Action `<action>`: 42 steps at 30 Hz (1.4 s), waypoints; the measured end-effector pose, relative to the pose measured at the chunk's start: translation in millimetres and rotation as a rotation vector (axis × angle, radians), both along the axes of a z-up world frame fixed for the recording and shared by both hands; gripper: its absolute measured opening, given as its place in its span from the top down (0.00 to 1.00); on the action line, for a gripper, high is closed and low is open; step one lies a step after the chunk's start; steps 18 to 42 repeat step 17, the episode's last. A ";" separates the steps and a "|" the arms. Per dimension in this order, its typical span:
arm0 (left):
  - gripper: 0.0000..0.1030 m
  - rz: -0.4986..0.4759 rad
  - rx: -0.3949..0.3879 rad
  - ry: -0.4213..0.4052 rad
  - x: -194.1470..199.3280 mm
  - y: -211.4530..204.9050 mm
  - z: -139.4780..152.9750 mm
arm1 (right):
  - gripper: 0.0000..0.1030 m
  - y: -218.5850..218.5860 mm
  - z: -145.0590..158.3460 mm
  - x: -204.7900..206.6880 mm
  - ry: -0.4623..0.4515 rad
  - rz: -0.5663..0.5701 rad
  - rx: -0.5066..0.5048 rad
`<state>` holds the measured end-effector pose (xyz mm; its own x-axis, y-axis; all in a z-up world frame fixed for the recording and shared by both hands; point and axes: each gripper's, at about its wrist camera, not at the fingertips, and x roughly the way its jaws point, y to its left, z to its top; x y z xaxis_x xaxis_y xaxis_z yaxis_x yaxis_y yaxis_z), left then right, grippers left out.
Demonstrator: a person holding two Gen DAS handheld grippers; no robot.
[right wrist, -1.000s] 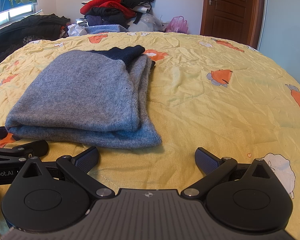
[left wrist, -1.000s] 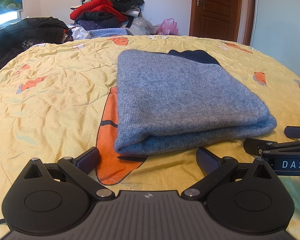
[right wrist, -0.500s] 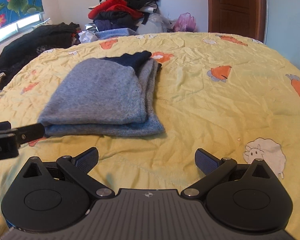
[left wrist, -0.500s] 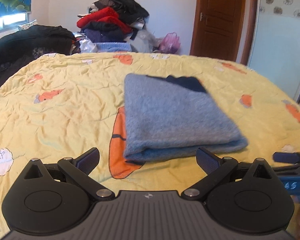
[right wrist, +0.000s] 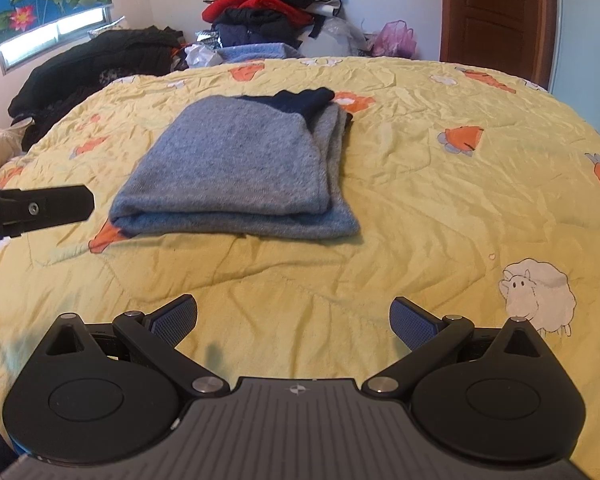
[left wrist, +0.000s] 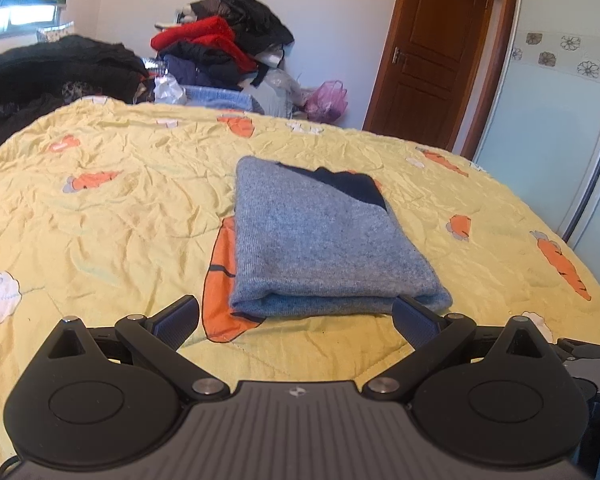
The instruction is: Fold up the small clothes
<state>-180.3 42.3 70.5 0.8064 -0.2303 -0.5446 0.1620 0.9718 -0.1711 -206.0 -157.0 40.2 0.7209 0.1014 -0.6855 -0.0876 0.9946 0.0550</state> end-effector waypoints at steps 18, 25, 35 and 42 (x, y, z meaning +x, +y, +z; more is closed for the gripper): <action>0.00 0.040 0.041 -0.022 -20.9 14.2 15.1 | 0.00 23.1 15.2 18.3 0.038 0.041 0.071; 0.00 0.040 0.041 -0.022 -20.9 14.2 15.1 | 0.00 23.1 15.2 18.3 0.038 0.041 0.071; 0.00 0.040 0.041 -0.022 -20.9 14.2 15.1 | 0.00 23.1 15.2 18.3 0.038 0.041 0.071; 0.00 0.040 0.041 -0.022 -20.9 14.2 15.1 | 0.00 23.1 15.2 18.3 0.038 0.041 0.071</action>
